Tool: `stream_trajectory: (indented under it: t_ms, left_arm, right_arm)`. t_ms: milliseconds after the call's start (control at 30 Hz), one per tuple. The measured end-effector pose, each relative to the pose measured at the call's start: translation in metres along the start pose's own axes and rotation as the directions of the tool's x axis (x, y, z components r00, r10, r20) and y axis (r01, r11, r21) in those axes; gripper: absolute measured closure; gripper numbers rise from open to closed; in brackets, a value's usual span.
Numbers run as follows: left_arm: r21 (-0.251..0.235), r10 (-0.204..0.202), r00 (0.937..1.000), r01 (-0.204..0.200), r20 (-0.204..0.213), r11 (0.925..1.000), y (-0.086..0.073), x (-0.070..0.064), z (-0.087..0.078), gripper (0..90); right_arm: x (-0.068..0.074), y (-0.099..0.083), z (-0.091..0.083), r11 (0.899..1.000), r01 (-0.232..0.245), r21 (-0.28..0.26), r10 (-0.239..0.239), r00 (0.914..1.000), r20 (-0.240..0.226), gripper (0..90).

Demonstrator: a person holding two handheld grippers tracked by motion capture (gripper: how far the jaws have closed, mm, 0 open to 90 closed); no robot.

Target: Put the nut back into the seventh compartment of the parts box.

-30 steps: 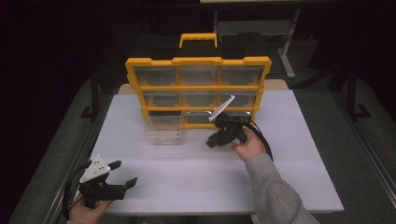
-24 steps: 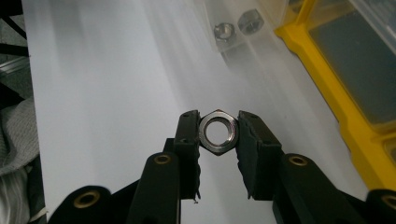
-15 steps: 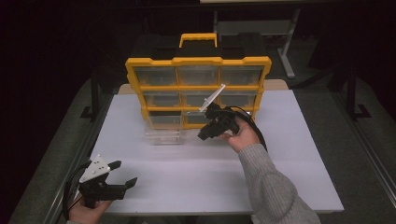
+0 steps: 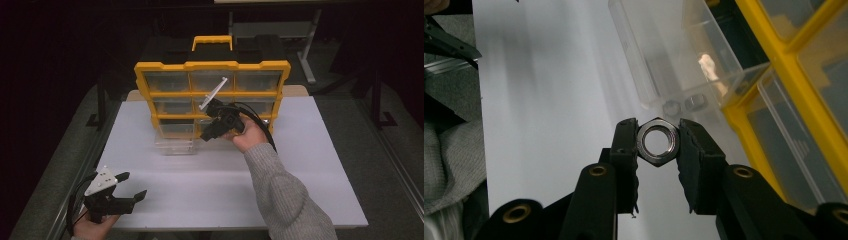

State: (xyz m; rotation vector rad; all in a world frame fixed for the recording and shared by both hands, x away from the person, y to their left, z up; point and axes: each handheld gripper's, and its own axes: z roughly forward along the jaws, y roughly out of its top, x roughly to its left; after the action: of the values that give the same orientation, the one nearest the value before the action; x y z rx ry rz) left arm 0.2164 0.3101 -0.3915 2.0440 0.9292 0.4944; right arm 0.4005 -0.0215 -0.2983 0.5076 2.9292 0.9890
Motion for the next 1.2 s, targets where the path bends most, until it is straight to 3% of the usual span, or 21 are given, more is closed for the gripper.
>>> stream_trajectory:
  t_ms: [633,1167,1200]
  left_arm:
    - [0.005,0.003,1.0,-0.003,0.004,1.0,0.0,0.0,-0.001,16.7]
    - [0.004,0.011,0.9999,-0.011,0.006,0.9999,0.0,0.001,-0.001,16.8]
    - [0.003,0.01,0.9999,-0.01,0.007,0.9999,0.0,0.001,-0.001,16.8]
  right_arm:
    - [0.009,0.052,0.016,0.998,0.06,0.015,-0.06,0.9982,-0.009,69.1]
    - [0.006,0.073,0.051,0.997,0.059,0.046,-0.057,0.9979,-0.031,69.0]
    - [0.006,0.073,0.054,0.997,0.042,0.06,-0.04,0.9988,-0.03,69.0]
